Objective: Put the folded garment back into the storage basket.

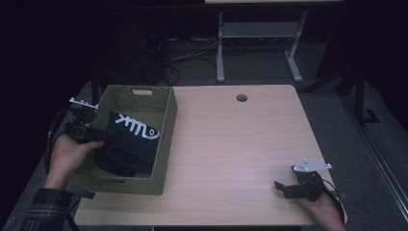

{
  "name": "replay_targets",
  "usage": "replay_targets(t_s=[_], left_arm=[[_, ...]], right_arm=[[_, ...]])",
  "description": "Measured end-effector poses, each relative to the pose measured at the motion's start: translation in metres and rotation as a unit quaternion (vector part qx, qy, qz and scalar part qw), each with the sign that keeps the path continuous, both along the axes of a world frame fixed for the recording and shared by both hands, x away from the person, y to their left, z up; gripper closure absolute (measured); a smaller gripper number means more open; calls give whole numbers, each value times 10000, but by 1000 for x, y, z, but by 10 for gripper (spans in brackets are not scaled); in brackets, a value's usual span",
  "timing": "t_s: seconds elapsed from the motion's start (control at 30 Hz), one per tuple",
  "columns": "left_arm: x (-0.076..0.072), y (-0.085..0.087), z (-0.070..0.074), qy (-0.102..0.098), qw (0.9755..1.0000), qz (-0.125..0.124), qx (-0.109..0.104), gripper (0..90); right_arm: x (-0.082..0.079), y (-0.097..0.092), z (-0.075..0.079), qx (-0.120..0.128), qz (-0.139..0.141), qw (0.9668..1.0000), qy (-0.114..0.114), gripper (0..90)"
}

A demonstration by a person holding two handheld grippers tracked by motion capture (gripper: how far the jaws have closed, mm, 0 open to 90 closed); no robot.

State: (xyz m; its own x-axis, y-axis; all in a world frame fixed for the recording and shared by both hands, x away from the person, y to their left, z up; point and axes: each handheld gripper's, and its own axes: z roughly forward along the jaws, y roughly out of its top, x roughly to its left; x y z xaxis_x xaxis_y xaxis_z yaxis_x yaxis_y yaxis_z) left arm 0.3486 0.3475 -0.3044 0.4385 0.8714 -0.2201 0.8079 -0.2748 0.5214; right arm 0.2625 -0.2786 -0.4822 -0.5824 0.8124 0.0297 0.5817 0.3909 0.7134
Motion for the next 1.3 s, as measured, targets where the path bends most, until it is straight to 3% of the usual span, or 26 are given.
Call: replay_targets(t_s=[0.27,0.47,0.63,1.13,1.3], left_arm=[[14,0,-24,172,9997,25,189,709],[20,5,-36,182,9980,161,579,698],[24,13,-46,277,9971,261,662,685],[35,20,-76,546,9892,441,1289,630],[36,25,-79,564,9887,575,1267,545]], right_arm=[[0,0,0,0,-3,10000,3,85],[0,0,0,0,-2,10000,2,85],[0,0,0,3,-10,10000,2,85],[0,0,0,4,-30,10000,5,85],[0,0,0,5,-34,10000,7,85]])
